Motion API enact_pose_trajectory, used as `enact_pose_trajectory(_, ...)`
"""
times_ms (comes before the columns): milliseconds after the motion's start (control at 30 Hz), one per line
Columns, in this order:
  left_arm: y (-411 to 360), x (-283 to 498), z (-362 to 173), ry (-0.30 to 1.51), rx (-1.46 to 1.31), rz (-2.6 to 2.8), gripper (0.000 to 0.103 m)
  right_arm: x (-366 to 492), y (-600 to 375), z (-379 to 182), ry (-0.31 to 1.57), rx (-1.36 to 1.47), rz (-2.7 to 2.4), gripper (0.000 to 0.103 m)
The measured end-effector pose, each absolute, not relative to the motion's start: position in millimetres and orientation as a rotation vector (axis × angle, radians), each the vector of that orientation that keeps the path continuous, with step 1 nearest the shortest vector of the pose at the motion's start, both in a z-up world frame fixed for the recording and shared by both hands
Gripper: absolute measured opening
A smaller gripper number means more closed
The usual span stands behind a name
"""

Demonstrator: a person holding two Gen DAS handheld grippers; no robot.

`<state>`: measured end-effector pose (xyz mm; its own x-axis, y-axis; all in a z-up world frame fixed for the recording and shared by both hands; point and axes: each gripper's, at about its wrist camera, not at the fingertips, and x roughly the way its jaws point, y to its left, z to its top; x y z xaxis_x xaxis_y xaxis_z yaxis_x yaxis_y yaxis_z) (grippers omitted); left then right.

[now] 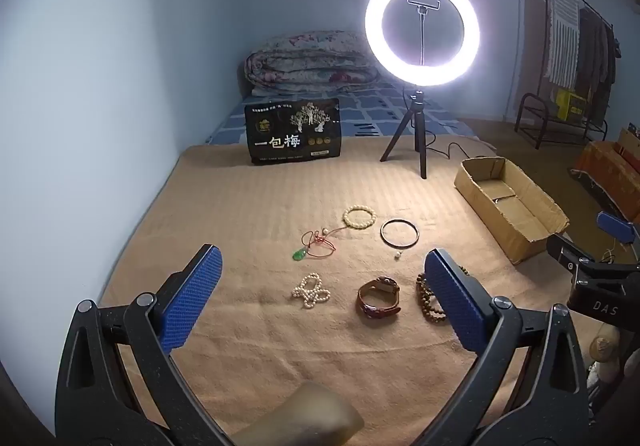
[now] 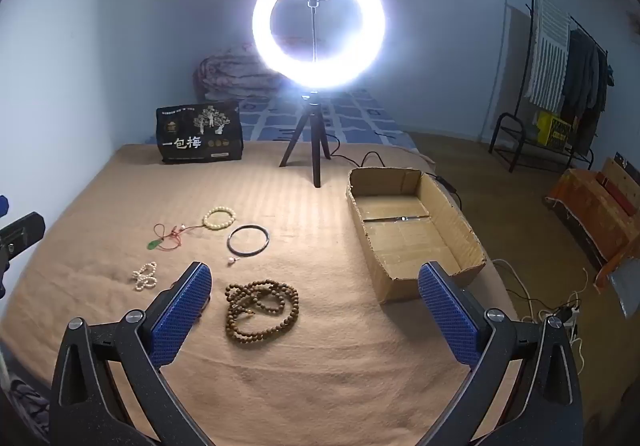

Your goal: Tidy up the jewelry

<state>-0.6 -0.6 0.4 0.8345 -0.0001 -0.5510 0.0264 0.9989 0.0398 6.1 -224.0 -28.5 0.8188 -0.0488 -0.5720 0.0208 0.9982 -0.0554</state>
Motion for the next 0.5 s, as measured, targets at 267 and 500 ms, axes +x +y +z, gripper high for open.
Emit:
enact_pose_trajectory(267,-0.5,1.8,0.9,0.605,0.035,-0.024,0.103,6.4,-223.1,-28.2,0.614,-0.050,-0.037,0.103)
enact_pose_trajectory(500,0.2,-1.9,3.3,0.599,0.025,-0.021,0.103,6.8,-222.8,-28.7,0.614,-0.052,-0.036,0.103)
